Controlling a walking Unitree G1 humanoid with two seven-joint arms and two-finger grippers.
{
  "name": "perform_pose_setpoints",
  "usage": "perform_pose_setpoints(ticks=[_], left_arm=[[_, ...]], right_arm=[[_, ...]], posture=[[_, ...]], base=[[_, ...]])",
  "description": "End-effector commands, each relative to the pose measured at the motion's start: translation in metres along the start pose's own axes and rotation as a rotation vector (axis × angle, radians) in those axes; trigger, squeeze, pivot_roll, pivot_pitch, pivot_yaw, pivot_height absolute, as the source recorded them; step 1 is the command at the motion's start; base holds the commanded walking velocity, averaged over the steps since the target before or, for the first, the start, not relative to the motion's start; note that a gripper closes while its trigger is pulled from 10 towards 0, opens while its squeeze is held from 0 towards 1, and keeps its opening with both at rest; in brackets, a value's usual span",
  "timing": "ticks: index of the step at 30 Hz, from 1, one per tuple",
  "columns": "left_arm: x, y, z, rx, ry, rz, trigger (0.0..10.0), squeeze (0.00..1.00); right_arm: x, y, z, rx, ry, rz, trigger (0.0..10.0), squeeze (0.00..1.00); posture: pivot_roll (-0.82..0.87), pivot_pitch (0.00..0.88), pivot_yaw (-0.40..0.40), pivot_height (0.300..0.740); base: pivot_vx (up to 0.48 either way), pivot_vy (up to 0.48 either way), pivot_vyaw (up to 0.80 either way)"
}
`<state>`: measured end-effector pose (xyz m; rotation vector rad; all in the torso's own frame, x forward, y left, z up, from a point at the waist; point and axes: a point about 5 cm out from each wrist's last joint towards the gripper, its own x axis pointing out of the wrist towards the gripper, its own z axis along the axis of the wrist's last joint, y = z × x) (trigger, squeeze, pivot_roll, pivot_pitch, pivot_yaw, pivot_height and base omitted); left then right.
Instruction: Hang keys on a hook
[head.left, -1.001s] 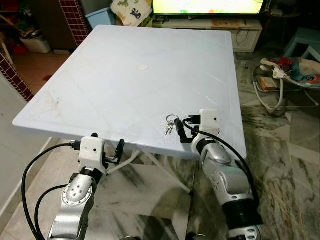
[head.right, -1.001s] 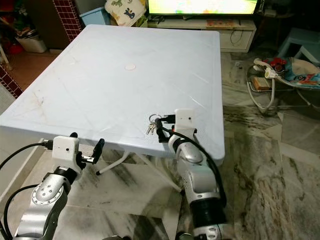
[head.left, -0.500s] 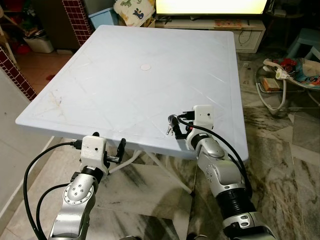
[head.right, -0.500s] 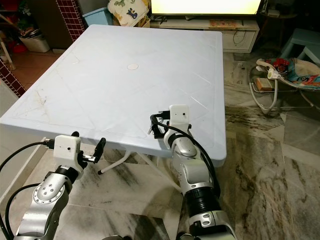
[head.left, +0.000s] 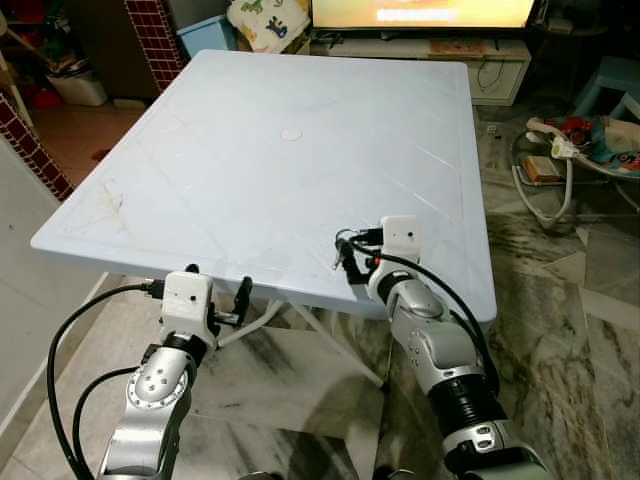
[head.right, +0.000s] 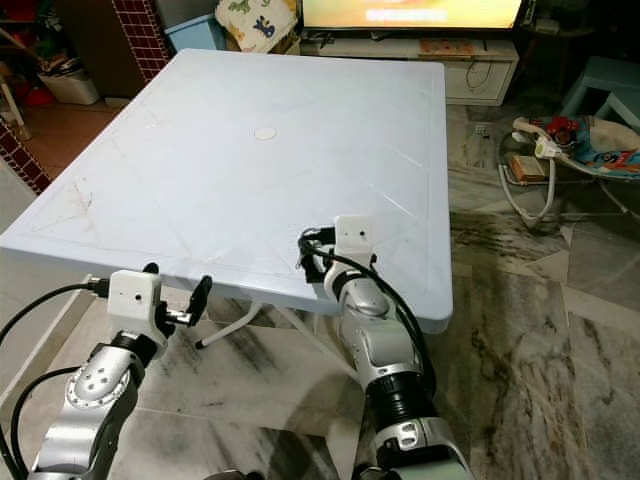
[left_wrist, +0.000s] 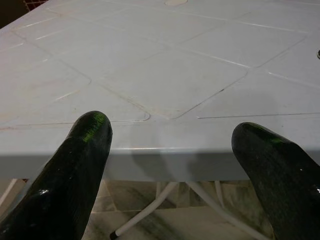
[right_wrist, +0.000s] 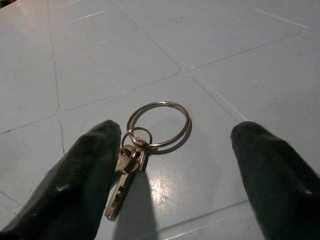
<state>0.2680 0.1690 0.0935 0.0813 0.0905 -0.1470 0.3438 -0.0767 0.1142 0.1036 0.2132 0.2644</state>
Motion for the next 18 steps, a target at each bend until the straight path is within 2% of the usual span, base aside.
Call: perform_pose_setpoints(ticks=[1, 18], left_arm=[[0.0007, 0.0001, 0.0032, 0.004, -0.003, -0.004, 10.0, 0.0], [0.0006, -0.0005, 0.0033, 0.005, -0.002, -0.008, 10.0, 0.0]], right_arm=[[0.0027, 0.0085, 0.0009, -0.004, 0.002, 0.034, 0.0, 0.0], [0.0037, 0.0134, -0.0024, 0.003, 0.014, 0.064, 0.0, 0.0]], posture=[[0.05, 0.111, 0.079, 0.74], [0.05, 0.109, 0.081, 0.74]], base=[[0.0, 0.0, 0.0], [0.0, 0.0, 0.0]])
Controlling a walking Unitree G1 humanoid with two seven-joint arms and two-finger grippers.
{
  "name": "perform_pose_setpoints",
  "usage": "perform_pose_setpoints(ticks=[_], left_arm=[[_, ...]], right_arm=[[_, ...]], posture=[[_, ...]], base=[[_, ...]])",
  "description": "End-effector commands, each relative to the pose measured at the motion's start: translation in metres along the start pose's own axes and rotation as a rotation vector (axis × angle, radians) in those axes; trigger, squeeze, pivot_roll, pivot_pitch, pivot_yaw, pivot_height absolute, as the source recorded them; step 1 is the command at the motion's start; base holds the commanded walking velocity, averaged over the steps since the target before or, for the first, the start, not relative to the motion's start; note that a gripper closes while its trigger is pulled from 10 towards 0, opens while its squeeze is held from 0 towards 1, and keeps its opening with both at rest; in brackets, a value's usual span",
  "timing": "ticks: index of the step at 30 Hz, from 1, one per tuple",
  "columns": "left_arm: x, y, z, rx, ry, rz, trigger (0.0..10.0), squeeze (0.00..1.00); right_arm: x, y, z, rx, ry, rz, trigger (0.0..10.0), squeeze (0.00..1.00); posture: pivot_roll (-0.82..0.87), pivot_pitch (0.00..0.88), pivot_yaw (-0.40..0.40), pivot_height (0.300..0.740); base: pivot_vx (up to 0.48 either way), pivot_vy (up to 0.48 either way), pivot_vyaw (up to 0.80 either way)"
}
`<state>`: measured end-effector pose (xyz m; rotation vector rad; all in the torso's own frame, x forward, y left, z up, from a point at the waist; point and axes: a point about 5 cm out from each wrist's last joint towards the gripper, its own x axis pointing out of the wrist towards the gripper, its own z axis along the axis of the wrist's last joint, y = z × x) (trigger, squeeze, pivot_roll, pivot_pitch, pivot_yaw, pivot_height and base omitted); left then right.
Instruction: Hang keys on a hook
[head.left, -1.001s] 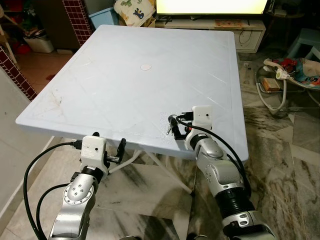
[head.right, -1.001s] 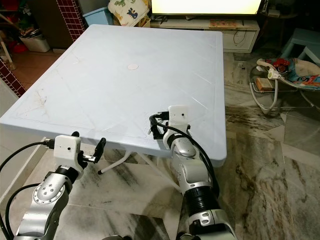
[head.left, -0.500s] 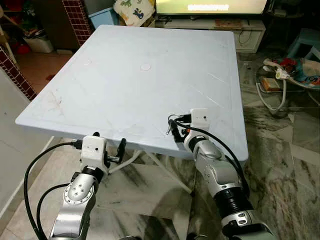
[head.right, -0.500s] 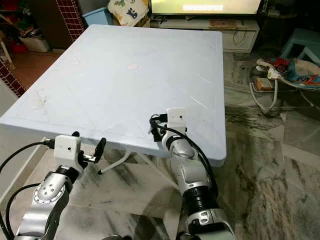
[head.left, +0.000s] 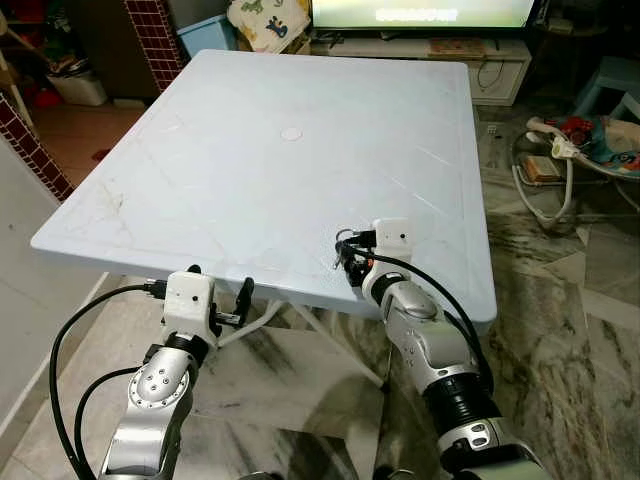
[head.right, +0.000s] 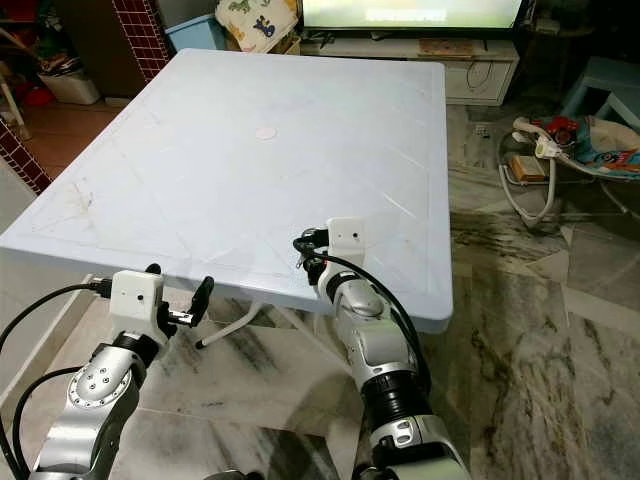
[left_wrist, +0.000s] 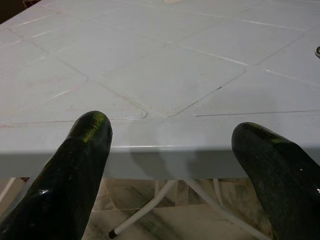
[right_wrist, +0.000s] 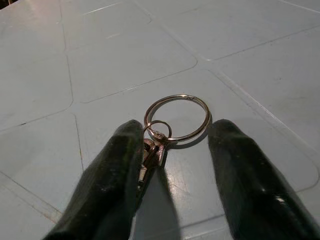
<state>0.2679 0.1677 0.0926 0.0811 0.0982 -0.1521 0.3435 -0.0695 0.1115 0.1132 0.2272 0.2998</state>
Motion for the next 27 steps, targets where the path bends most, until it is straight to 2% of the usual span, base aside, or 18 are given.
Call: perform_pose_setpoints(ticks=[1, 21, 27], left_arm=[[0.0003, 0.0008, 0.004, 0.005, -0.01, -0.002, 10.0, 0.0], [0.0014, 0.0001, 0.0036, 0.008, -0.006, -0.002, 10.0, 0.0], [0.0021, 0.0, 0.0037, 0.008, -0.008, 0.001, 10.0, 0.0]], right_arm=[[0.0017, 0.0067, 0.0007, -0.005, -0.001, 0.028, 0.0, 0.0], [0.003, 0.0022, -0.0012, -0.019, 0.009, 0.009, 0.0, 0.0], [0.0008, 0.0031, 0.0077, -0.081, -0.074, -0.006, 0.0, 0.0]], posture=[[0.05, 0.109, 0.081, 0.74], [0.04, 0.105, 0.076, 0.74], [0.04, 0.103, 0.077, 0.74]], base=[[0.0, 0.0, 0.0], [0.0, 0.0, 0.0], [0.0, 0.0, 0.0]])
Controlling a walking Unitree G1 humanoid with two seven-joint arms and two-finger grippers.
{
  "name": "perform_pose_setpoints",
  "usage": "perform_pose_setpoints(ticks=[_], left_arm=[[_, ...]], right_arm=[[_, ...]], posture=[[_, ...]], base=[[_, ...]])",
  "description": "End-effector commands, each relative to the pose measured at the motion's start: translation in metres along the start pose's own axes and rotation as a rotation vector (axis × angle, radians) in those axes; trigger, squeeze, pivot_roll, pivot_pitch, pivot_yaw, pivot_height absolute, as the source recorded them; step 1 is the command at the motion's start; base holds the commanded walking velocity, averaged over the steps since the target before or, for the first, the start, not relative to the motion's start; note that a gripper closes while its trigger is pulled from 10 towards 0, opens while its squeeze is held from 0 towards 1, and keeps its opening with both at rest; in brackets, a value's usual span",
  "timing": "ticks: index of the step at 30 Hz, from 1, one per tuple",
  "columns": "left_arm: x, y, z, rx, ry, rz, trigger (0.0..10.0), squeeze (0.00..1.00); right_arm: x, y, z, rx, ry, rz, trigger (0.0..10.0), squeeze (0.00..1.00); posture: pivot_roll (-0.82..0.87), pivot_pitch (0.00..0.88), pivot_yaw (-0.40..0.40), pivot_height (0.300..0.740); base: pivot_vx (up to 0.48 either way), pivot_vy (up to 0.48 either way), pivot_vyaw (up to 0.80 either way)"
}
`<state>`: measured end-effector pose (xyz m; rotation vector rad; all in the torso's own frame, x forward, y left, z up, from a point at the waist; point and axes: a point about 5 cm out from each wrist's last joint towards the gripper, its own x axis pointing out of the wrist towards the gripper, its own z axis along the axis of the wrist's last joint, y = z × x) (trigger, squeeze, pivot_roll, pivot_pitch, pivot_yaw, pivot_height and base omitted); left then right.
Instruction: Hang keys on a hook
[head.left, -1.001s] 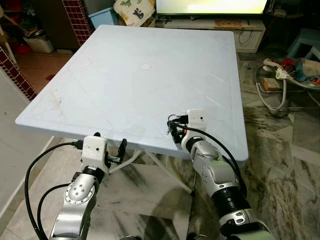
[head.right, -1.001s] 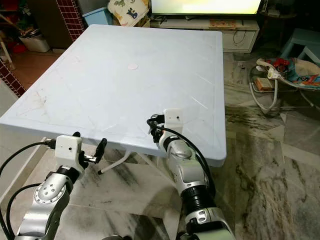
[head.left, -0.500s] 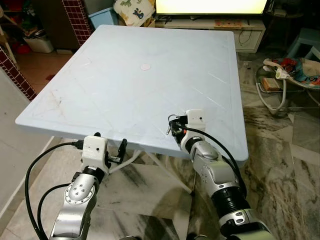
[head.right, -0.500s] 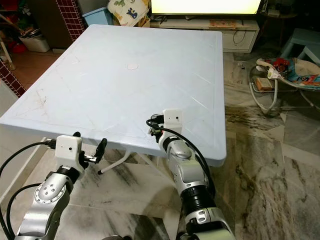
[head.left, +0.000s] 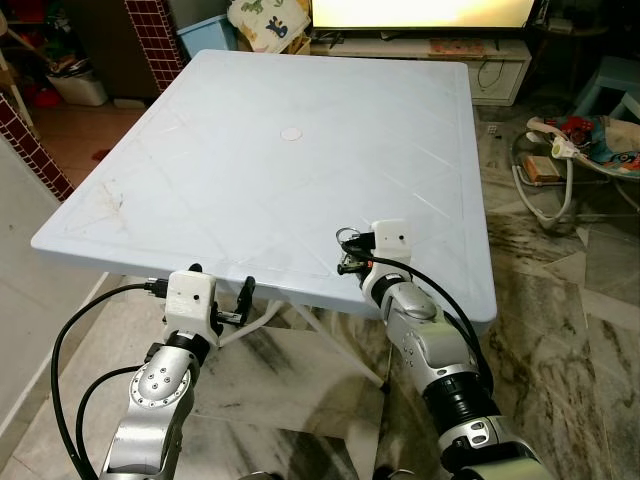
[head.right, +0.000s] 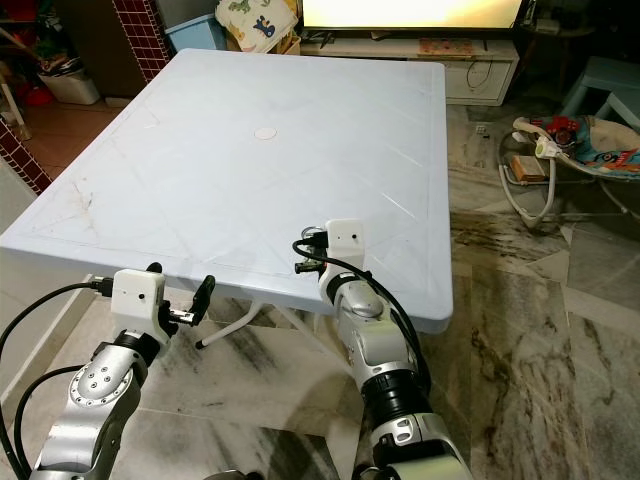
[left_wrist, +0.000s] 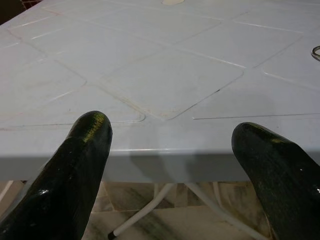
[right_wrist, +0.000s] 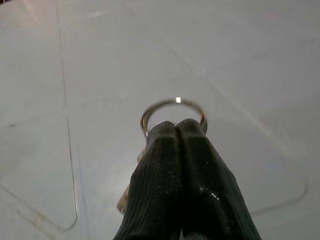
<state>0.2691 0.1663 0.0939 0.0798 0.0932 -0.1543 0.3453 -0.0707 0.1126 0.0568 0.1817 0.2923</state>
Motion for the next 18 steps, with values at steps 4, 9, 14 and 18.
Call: perform_pose_setpoints(ticks=[4, 9, 14, 18], left_arm=[[0.002, 0.0014, 0.0025, 0.012, -0.006, 0.008, 10.0, 0.0], [0.0034, 0.0012, 0.0028, 0.012, -0.009, 0.009, 10.0, 0.0], [0.0042, 0.0009, 0.0031, 0.013, -0.009, 0.008, 10.0, 0.0], [0.0047, 0.0012, 0.0034, 0.013, -0.01, 0.008, 10.0, 0.0]], right_arm=[[-0.0034, 0.003, 0.0163, -0.079, -0.126, -0.004, 0.0, 0.0], [-0.0051, 0.0019, 0.0186, -0.11, -0.156, -0.007, 0.0, 0.0], [-0.0058, 0.0014, 0.0155, -0.106, -0.146, -0.014, 0.0, 0.0], [-0.0065, 0.0045, 0.0158, -0.101, -0.151, -0.024, 10.0, 1.0]], posture=[[0.04, 0.1, 0.078, 0.74], [0.04, 0.097, 0.078, 0.74], [0.04, 0.095, 0.08, 0.74], [0.04, 0.094, 0.081, 0.74]], base=[[0.0, 0.0, 0.0], [0.0, 0.0, 0.0], [0.0, 0.0, 0.0], [0.0, 0.0, 0.0]])
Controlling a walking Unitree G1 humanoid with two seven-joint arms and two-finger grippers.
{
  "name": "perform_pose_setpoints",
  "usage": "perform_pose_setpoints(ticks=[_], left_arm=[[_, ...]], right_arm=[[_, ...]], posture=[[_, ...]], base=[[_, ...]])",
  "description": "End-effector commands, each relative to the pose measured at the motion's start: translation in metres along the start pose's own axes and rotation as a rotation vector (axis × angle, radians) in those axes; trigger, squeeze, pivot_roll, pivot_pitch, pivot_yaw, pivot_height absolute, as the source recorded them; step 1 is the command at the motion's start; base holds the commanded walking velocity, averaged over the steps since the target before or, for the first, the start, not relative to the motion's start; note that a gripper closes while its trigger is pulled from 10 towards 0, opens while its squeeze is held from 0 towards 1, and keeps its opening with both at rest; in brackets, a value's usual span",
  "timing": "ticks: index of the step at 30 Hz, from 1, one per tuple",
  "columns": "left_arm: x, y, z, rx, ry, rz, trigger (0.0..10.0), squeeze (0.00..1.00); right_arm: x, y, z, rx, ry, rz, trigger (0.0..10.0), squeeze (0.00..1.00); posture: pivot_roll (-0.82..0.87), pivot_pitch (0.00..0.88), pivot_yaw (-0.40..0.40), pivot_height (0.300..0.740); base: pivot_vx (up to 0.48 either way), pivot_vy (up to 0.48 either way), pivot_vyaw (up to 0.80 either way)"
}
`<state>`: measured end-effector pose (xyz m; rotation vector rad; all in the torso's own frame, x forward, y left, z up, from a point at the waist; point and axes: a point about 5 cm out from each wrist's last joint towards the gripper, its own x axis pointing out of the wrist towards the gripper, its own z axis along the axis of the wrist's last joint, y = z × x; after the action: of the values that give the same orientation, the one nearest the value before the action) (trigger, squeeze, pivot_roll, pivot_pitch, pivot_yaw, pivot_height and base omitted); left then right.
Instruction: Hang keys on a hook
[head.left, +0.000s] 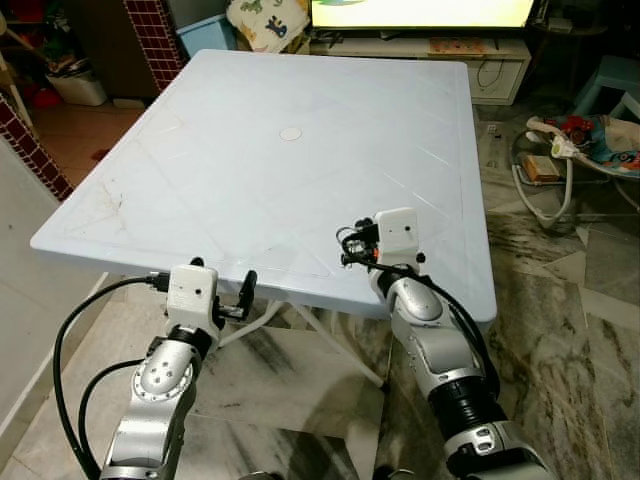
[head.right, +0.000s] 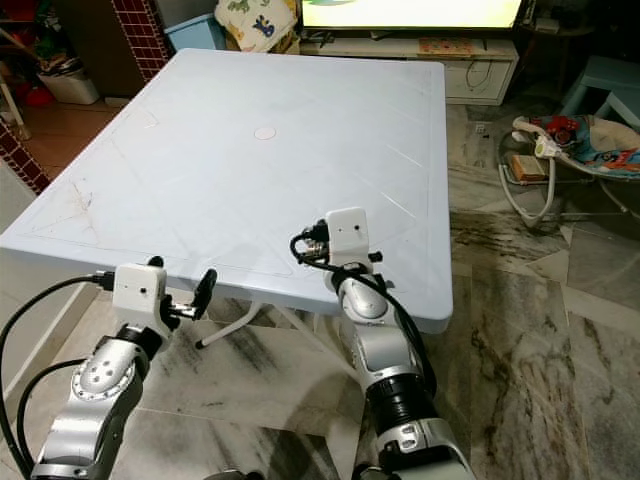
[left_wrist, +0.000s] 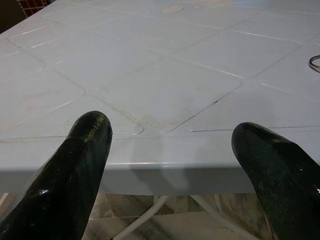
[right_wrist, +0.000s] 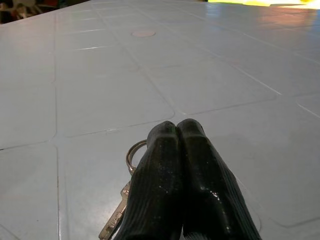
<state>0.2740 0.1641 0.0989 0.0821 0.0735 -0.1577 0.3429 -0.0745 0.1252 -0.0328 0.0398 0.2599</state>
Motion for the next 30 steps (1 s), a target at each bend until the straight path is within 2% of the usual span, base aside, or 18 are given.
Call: perform_pose_setpoints(ticks=[1, 4, 6, 13, 15, 18, 22, 26, 27, 30], left_arm=[[0.0, 0.002, -0.002, 0.01, 0.009, 0.01, 10.0, 0.0], [0.0, 0.002, -0.002, 0.009, 0.008, 0.01, 10.0, 0.0], [0.001, 0.002, -0.002, 0.008, 0.007, 0.009, 10.0, 0.0], [0.001, 0.001, -0.002, 0.006, 0.006, 0.006, 10.0, 0.0], [0.002, 0.001, -0.001, 0.005, 0.005, 0.005, 10.0, 0.0], [0.002, 0.001, -0.001, 0.007, 0.004, 0.004, 10.0, 0.0], [0.001, 0.001, -0.001, 0.007, 0.004, 0.006, 10.0, 0.0], [0.001, 0.001, -0.002, 0.006, 0.005, 0.006, 10.0, 0.0], [0.001, 0.0, -0.002, 0.005, 0.005, 0.005, 10.0, 0.0], [0.001, 0.0, -0.002, 0.005, 0.004, 0.003, 10.0, 0.0]], right_arm=[[-0.001, 0.006, 0.005, 0.012, -0.03, 0.013, 10.0, 1.0], [-0.002, 0.008, 0.007, -0.026, -0.04, 0.006, 10.0, 1.0], [-0.007, 0.015, 0.002, -0.059, -0.038, 0.045, 10.0, 1.0], [-0.014, 0.027, -0.014, -0.1, 0.041, 0.118, 10.0, 1.0], [-0.015, 0.033, -0.02, -0.134, 0.084, 0.172, 10.0, 1.0], [-0.014, 0.037, -0.018, -0.134, 0.066, 0.175, 10.0, 1.0], [-0.013, 0.034, -0.012, -0.135, 0.037, 0.148, 10.0, 1.0], [-0.01, 0.024, -0.001, -0.123, -0.024, 0.07, 10.0, 1.0], [-0.01, 0.018, 0.003, -0.125, -0.047, 0.019, 10.0, 1.0], [-0.01, 0.01, 0.004, -0.097, -0.038, -0.033, 10.0, 1.0]], posture=[[0.04, 0.094, 0.081, 0.74], [0.04, 0.094, 0.081, 0.74], [0.04, 0.094, 0.082, 0.74], [0.03, 0.094, 0.082, 0.74], [0.03, 0.094, 0.083, 0.74], [0.04, 0.094, 0.083, 0.74], [0.04, 0.094, 0.083, 0.74], [0.04, 0.094, 0.083, 0.74], [0.04, 0.094, 0.082, 0.74], [0.04, 0.094, 0.082, 0.74]], base=[[0.0, 0.0, 0.0], [0.0, 0.0, 0.0], [0.0, 0.0, 0.0], [0.0, 0.0, 0.0], [0.0, 0.0, 0.0], [0.0, 0.0, 0.0], [0.0, 0.0, 0.0], [0.0, 0.0, 0.0], [0.0, 0.0, 0.0], [0.0, 0.0, 0.0]])
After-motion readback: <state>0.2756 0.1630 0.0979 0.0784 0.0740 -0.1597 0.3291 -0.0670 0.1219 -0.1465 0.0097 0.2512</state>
